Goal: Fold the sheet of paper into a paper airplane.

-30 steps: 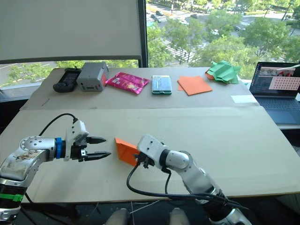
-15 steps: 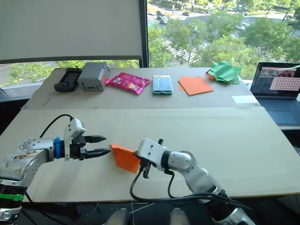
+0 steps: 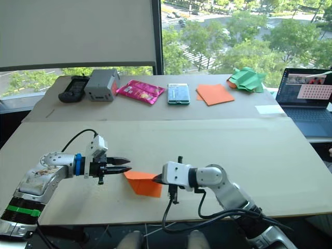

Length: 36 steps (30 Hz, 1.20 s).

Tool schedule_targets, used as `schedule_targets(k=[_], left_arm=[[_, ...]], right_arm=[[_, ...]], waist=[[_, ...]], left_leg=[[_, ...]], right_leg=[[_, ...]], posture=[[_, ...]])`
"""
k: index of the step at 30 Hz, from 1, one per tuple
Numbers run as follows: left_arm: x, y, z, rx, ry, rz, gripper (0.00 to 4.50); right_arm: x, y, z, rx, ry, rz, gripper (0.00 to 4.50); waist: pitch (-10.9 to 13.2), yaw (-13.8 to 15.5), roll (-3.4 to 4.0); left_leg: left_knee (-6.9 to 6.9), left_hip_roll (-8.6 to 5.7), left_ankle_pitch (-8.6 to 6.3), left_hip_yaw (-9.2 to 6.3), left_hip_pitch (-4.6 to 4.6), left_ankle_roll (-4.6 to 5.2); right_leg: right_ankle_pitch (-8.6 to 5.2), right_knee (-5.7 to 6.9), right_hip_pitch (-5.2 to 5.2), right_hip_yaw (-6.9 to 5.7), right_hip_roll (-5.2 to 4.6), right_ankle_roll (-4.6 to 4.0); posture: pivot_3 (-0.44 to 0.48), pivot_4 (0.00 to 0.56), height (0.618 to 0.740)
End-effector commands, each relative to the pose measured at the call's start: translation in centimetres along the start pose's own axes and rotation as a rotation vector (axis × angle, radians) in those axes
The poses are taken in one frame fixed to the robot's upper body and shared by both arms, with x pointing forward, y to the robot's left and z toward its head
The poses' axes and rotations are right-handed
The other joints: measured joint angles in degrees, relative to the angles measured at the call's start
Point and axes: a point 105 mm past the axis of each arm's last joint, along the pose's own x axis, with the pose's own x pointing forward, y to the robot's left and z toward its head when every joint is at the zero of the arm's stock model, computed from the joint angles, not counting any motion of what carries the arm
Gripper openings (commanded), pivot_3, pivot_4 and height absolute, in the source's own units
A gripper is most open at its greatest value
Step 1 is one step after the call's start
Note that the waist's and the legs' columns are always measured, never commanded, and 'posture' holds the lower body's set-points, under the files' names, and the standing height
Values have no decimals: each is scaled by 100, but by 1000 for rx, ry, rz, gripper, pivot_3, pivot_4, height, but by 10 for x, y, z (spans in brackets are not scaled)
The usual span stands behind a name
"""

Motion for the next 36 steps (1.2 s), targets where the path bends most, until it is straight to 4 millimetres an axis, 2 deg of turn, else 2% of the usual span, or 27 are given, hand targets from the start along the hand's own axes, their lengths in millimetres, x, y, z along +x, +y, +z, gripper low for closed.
schedule_targets(k=[1,8,13,17,24,36], left_arm=[[1,0,2,41,-3,-3,42],[11,-1,-31,118,137,-1,42],[15,-2,-43,150,180,-7,42],[17,-3,-45,177,193,-16,42],[19,-4,-42,190,182,-18,42],[17,-2,-40,207,183,-5,42]], right_arm=[[-2,-7,10,-39,-31,-27,0],[-1,-4,8,-26,-19,-29,0],[1,-2,7,-5,-11,-25,0],[3,-2,3,30,12,-31,0],[12,-15,-8,144,69,-118,0],[19,-22,-19,188,129,-142,0]], waist=[[0,0,0],[-1,12,1],[-5,20,8],[-8,21,13],[-12,15,18],[-12,13,19]], left_leg=[[0,0,0,0,0,0],[2,0,0,1,0,0],[2,0,-2,1,5,-3],[2,0,-2,1,9,-4],[2,1,-2,1,15,-4],[3,0,-2,0,16,-3]], right_leg=[[0,0,0,0,0,0],[0,0,1,0,0,0],[0,2,5,0,0,0],[0,4,7,0,0,0],[0,13,11,0,0,0],[-1,30,7,0,0,-1]], posture=[[0,150,706],[0,150,706],[0,150,706],[0,150,706],[0,150,706],[0,150,706]])
